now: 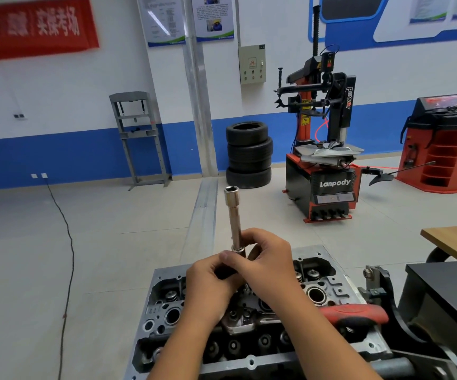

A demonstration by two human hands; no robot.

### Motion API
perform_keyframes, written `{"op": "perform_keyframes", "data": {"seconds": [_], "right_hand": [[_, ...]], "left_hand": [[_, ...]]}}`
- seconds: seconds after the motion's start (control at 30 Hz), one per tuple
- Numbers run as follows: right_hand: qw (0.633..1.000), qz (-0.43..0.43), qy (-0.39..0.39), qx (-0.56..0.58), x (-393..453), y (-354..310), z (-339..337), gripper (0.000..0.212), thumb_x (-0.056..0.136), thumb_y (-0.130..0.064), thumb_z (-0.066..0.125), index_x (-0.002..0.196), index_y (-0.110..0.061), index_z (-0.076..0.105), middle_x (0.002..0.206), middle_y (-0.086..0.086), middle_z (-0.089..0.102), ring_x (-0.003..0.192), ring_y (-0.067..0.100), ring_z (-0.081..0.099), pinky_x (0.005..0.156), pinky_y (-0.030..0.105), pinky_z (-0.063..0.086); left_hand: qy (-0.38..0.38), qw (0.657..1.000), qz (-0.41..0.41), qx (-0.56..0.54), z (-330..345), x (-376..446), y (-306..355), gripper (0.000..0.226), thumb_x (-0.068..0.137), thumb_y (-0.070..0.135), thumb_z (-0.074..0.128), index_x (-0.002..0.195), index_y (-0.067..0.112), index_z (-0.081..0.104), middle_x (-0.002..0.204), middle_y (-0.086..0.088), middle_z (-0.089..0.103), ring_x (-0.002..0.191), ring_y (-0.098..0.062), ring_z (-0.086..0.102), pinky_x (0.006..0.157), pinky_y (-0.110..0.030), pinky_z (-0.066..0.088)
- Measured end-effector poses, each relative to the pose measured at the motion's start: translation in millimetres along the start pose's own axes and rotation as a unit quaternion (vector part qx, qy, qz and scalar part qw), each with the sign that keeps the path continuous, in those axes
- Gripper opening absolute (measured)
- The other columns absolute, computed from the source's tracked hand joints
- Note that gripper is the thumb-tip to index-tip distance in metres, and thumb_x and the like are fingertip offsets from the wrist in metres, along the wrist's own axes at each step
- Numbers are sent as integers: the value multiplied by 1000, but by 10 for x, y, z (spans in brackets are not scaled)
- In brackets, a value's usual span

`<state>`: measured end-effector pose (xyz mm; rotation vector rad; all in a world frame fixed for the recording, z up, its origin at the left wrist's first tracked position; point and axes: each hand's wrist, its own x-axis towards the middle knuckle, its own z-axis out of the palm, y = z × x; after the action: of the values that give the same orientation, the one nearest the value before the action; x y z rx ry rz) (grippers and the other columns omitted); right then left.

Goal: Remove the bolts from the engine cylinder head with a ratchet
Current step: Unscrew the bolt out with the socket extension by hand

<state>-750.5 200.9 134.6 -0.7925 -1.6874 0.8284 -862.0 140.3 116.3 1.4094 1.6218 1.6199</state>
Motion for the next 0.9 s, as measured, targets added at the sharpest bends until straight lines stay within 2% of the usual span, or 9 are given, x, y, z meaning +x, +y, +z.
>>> {"op": "perform_keyframes", "data": {"seconds": [0.1, 0.17, 0.23, 0.37, 0.53, 0.63, 0.73, 0.9], "right_hand": [[1000, 11, 10, 24, -1, 9, -11, 24, 70, -24, 92, 79, -32, 71, 80, -14, 72, 66, 7, 63, 64, 21, 51], [1000, 8, -6, 21, -7, 8, -12, 23, 74, -21, 91, 79, -31, 71, 80, -14, 72, 70, 7, 64, 67, 23, 53], [1000, 3, -20, 14, -12, -1, -8, 20, 76, -21, 89, 82, -30, 72, 82, -15, 72, 71, 7, 65, 69, 26, 54], [1000, 9, -10, 8, -6, -2, -11, 22, 72, -24, 90, 84, -32, 74, 83, -17, 72, 59, 3, 56, 60, 16, 45], [1000, 13, -10, 8, -4, 9, -7, 19, 76, -25, 88, 88, -31, 75, 84, -16, 73, 63, 6, 59, 63, 18, 47], [1000, 14, -19, 4, -1, 8, -11, 19, 77, -24, 88, 86, -31, 73, 85, -19, 72, 64, 3, 59, 63, 17, 47], [1000, 12, -17, 6, -2, -2, -8, 21, 74, -24, 90, 81, -32, 72, 82, -19, 70, 60, 2, 56, 60, 14, 43], [1000, 19, -8, 5, 9, 11, -17, 18, 75, -26, 88, 81, -29, 72, 83, -19, 70, 64, 1, 58, 62, 13, 44]], "left_hand": [[-61, 998, -12, 10, -27, -1, 43, 41, 95, 5, 70, 98, 45, 80, 94, 12, 81, 91, -5, 77, 73, -19, 58], [-77, 997, -8, 13, -34, -4, 49, 44, 97, 4, 67, 100, 47, 79, 99, 13, 80, 96, -5, 76, 79, -23, 60], [-53, 998, 1, 18, -25, -5, 44, 43, 94, 3, 70, 96, 45, 79, 94, 12, 80, 90, -5, 76, 75, -22, 59], [2, 1000, -2, 7, -16, 11, 4, 35, 83, 1, 79, 83, 36, 80, 78, 6, 79, 73, -5, 75, 61, -16, 53], [-69, 997, -22, -6, -39, -12, 55, 43, 99, 4, 66, 100, 45, 79, 96, 13, 81, 92, -3, 76, 73, -15, 56], [-35, 999, -9, 8, -19, -3, 54, 40, 92, 1, 73, 93, 41, 79, 89, 11, 80, 86, -4, 76, 68, -15, 55], [6, 1000, -19, 3, -19, 10, 20, 33, 81, 2, 83, 86, 34, 80, 81, 4, 79, 78, -11, 77, 64, -21, 57], [-70, 997, -11, 0, -38, 0, 29, 43, 96, 4, 70, 102, 46, 78, 96, 13, 81, 94, -4, 76, 75, -17, 58]]}}
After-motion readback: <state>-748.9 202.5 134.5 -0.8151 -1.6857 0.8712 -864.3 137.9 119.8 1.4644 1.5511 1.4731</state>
